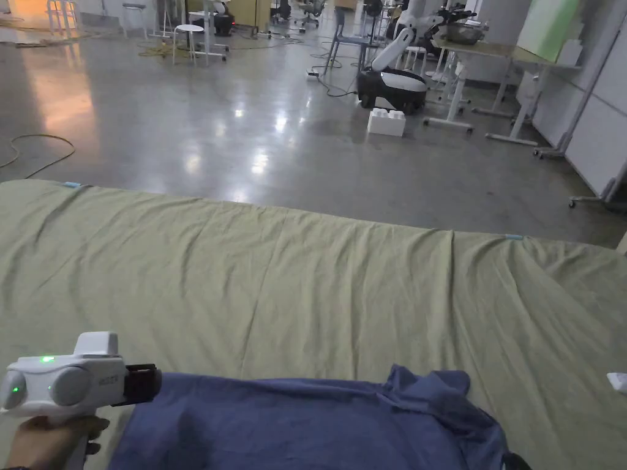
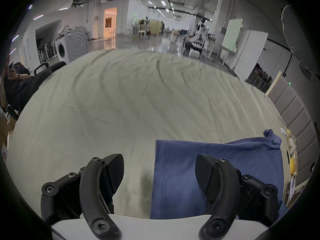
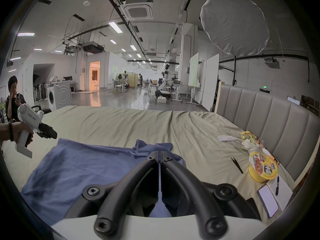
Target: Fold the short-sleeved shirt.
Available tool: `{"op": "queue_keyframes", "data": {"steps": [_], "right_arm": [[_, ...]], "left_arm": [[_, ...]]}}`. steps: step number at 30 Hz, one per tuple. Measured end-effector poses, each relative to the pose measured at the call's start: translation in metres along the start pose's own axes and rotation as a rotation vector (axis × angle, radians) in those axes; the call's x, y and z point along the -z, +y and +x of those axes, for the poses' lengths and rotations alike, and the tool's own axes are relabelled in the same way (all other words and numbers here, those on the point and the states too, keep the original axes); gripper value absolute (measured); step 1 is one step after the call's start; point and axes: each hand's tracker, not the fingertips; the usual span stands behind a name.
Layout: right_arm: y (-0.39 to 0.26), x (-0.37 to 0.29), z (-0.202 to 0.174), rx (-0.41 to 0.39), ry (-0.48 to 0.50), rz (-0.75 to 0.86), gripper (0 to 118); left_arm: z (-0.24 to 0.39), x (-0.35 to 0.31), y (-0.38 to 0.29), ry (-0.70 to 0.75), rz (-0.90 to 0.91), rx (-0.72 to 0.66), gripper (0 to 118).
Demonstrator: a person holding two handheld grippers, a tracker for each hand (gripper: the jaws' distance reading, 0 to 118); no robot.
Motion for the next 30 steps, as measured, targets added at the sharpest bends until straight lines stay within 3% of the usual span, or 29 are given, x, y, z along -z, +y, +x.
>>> {"op": "queue_keyframes", "data": {"steps": [7,12,14,16,17,18,19,20,22,30], "right_arm": [[-0.020,0.017,0.016,0.016,-0.040,-0.091,3],[-0.026,0.032,0.029,0.039,-0.057,-0.135,3],[-0.025,0.044,0.035,0.047,-0.064,-0.156,3],[-0.024,0.064,0.044,0.054,-0.057,-0.226,13],[-0.022,0.077,0.049,0.065,-0.053,-0.257,26],[-0.020,0.092,0.055,0.091,-0.034,-0.304,49],[-0.019,0.107,0.063,0.114,-0.024,-0.319,61],[-0.017,0.126,0.069,0.132,-0.010,-0.374,65],[-0.016,0.160,0.079,0.148,0.003,-0.419,66],[-0.031,0.275,0.091,0.033,0.068,-0.671,67]], "left_arm": [[0.010,0.045,0.011,0.090,-0.071,0.036,85],[0.029,0.057,0.000,0.121,-0.092,0.165,76],[0.030,0.058,0.001,0.126,-0.089,0.157,62],[0.036,0.055,0.002,0.108,-0.084,0.141,29],[0.034,0.054,0.004,0.099,-0.078,0.139,8],[0.037,0.053,0.004,0.080,-0.064,0.144,6],[0.040,0.051,0.005,0.039,-0.049,0.147,5],[0.044,0.050,0.004,0.056,-0.057,0.159,5],[0.044,0.049,0.006,0.052,-0.066,0.180,5],[0.032,0.020,0.021,0.039,0.010,0.166,5]]}}
